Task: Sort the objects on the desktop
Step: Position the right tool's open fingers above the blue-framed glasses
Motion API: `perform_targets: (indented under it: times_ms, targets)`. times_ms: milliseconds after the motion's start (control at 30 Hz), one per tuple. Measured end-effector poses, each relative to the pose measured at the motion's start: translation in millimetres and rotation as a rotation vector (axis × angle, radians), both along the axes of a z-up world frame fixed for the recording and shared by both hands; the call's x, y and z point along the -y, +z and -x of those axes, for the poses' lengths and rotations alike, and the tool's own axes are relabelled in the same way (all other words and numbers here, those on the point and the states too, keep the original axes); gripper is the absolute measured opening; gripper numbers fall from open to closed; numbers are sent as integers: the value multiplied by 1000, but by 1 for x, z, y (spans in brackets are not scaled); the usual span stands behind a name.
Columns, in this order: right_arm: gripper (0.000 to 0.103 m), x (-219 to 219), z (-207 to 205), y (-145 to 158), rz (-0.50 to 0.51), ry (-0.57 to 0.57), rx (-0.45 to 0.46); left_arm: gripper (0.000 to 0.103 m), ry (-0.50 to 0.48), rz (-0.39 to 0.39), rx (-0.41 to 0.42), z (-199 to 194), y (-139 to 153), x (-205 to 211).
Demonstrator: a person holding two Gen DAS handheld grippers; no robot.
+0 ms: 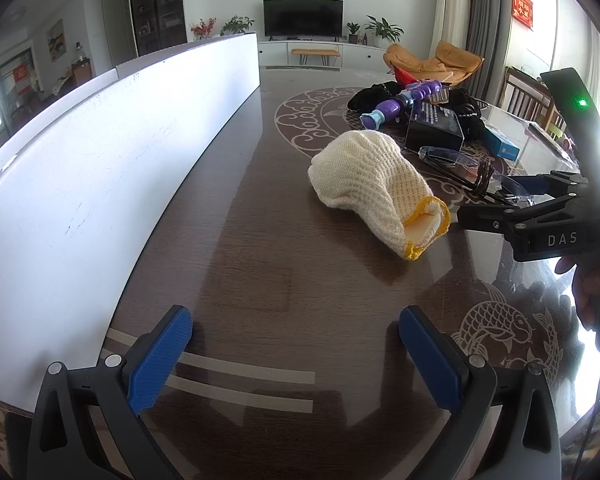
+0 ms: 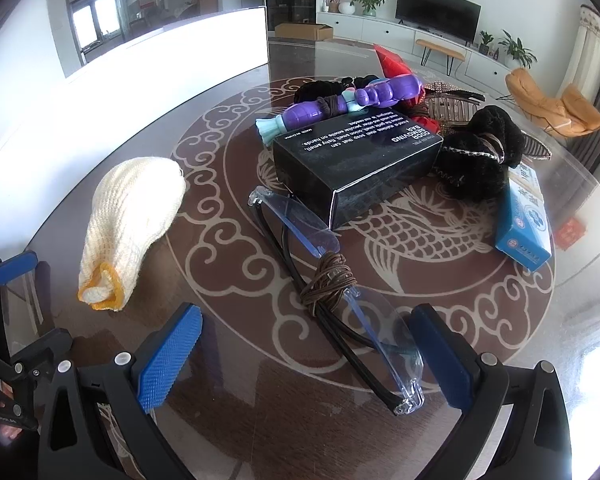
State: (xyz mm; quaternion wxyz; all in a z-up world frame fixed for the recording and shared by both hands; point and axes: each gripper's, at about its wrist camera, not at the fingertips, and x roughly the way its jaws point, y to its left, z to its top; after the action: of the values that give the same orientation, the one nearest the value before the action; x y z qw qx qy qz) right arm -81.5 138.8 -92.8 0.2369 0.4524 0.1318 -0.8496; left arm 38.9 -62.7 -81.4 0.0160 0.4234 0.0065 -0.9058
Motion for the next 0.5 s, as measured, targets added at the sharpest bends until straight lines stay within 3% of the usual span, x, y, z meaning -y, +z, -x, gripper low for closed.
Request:
perform_targets:
  times_ms: [500]
  targets:
    - [103,3,2,1,-3,-59,5,103,0,0,0,0,0,0]
